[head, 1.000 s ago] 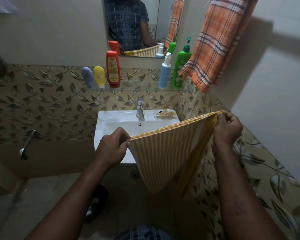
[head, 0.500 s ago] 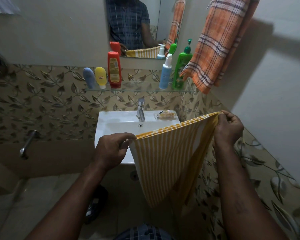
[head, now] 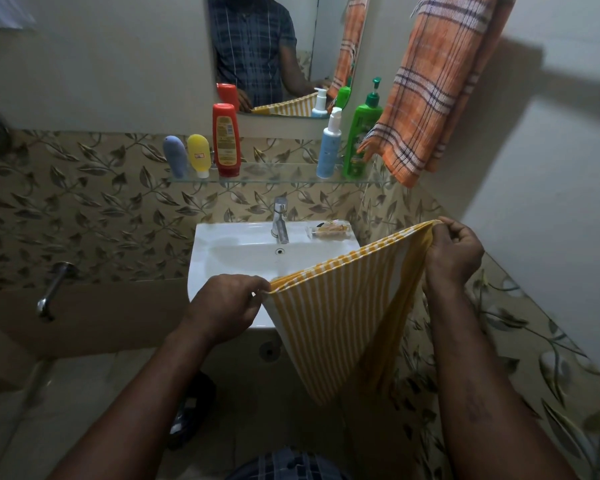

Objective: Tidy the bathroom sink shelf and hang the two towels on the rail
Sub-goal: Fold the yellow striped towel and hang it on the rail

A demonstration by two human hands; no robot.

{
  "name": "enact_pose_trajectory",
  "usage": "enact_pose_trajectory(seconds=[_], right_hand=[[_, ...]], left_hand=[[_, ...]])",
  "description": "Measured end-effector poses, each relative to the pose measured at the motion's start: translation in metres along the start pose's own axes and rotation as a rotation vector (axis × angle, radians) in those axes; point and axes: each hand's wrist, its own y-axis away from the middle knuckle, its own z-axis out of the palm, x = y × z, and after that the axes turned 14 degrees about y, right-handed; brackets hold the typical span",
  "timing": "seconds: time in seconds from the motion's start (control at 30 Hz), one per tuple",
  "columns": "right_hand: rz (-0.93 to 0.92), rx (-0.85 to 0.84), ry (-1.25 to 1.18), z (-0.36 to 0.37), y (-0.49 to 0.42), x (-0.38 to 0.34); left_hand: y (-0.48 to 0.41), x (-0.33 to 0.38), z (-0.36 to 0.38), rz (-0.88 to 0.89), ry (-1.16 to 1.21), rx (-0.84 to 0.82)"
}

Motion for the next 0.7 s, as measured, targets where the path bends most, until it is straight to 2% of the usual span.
enact_pose_trajectory(seconds=[0.17, 0.27, 0.5, 0.63, 0.7], right_hand=[[-0.035, -0.028, -0.013, 0.005, -0.001, -0.002], [-0.061, -0.052, -0.033, 0.008, -0.001, -0.002], [-0.154, -0.097, -0.052, 0.017, -0.002, -0.014], [-0.127, -0.061, -0.009, 0.018, -0.006, -0.015], [-0.100, -0.042, 0.022, 0.014, -0.011, -0.009]], left_hand=[[0.003, -0.001, 0.006, -0.089, -0.019, -0.035], [0.003, -0.004, 0.010, -0.084, -0.037, -0.040], [0.015, 0.000, 0.044, 0.059, -0.196, -0.322], [0.011, 0.006, 0.047, 0.135, -0.207, -0.292], [0.009, 0.006, 0.037, 0.064, -0.222, -0.243]])
